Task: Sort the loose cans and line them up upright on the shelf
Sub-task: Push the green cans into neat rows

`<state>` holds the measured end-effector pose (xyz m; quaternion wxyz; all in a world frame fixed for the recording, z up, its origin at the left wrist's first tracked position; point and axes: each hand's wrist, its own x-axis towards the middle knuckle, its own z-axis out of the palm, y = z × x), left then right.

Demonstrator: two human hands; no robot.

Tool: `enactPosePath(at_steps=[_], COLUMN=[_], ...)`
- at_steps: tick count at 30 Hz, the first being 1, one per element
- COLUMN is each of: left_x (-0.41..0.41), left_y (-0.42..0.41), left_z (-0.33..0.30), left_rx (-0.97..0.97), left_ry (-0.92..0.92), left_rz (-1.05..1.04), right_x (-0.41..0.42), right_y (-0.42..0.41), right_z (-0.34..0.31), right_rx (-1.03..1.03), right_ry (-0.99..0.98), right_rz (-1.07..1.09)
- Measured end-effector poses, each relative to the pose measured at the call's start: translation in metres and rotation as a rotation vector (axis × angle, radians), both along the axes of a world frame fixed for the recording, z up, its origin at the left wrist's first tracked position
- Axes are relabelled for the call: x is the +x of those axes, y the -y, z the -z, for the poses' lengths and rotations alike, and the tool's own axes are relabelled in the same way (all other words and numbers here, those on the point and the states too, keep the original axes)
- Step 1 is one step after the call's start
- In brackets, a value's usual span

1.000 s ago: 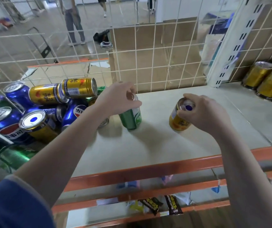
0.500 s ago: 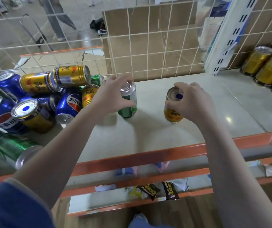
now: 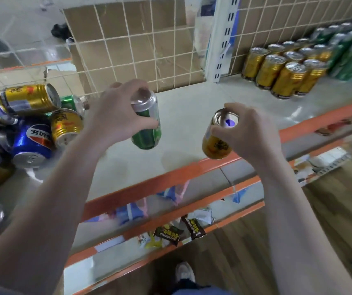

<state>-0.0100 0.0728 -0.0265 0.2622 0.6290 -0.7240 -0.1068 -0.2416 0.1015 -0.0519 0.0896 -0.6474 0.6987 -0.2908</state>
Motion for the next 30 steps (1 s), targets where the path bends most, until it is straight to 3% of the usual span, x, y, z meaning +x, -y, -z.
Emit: enactPosePath(at_steps=[8,20,30], left_x=[-0.092,-0.335,-0.395], left_y=[0.009,0.059,0.08], left_z=[0.003,0.018,0.021], left_rx=[0.023,0.107,0.115], left_ry=[0.042,-0.015,0.029], left_rz=[0.019,-0.104,-0.098], right_x=[-0.103,-0.341,-0.398], right_y=[0.008,0.086,0.124], right_z=[0.003,0.003,0.008], right_rx=[0.021,0.033,0.062], right_ry=[-0.01,-0.034,-0.038], right_rz=[0.042,-0.06,-0.077])
